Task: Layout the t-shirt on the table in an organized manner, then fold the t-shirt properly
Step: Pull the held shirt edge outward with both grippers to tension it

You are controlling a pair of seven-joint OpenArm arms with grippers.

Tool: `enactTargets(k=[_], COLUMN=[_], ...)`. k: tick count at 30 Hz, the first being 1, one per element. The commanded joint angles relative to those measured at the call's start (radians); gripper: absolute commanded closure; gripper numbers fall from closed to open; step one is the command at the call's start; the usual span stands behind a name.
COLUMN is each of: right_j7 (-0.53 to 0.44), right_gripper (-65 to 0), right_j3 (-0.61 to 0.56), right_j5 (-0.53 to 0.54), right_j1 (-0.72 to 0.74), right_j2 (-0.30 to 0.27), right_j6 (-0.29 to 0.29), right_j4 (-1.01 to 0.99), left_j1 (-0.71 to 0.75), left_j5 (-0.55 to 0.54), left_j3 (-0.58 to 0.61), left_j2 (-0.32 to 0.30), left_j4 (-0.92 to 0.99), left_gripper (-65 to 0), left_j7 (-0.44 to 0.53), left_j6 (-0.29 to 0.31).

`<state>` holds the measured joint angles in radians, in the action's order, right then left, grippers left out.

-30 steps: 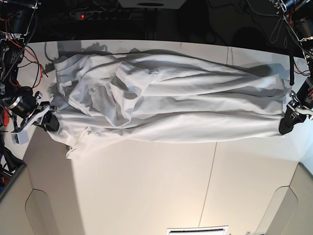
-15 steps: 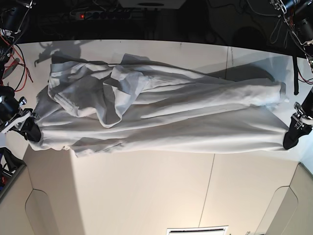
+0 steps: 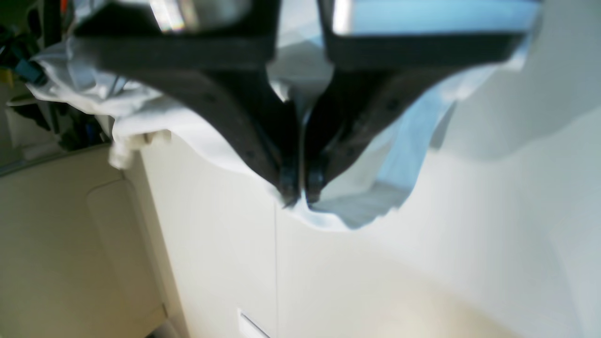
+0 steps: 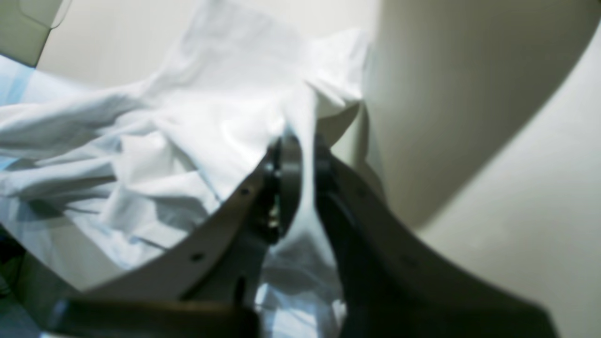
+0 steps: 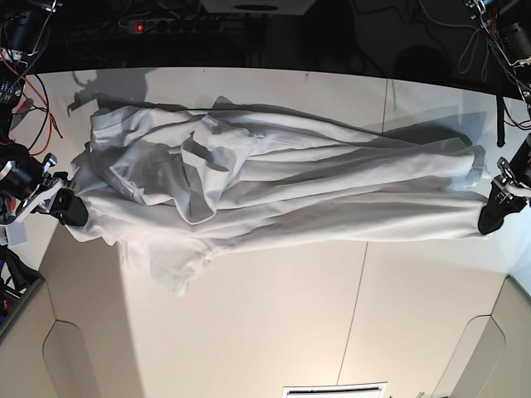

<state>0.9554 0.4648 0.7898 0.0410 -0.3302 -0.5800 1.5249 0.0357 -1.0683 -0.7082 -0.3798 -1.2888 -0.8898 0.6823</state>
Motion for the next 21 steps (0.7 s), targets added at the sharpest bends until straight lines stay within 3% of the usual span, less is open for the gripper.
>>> enactTargets(k=[1, 16, 21], right_j7=[-0.011, -0.024, -0.039], right_gripper=[0.0, 0.0, 0.0], right_j3=[0.006, 0.006, 0.006], right_j5=[0.023, 0.062, 0.009], right_j1=[0.011, 0.019, 0.019], right_j2=[-0.018, -0.018, -0.018], right_j6=[-0.011, -0.011, -0.010], right_j4=[0.020, 0.024, 0.024], left_j1=[-0.006, 0.000, 0.000], left_j5=[-0.031, -0.030, -0.026], left_j3=[-0.006, -0.006, -0.006], left_j2=[-0.022, -0.022, -0.022], left_j4=[-0.018, -0.018, -0.018], left_gripper=[0.0, 0.0, 0.0], left_j7=[0.024, 0.030, 0.033], left_j6=[0.016, 0.016, 0.016])
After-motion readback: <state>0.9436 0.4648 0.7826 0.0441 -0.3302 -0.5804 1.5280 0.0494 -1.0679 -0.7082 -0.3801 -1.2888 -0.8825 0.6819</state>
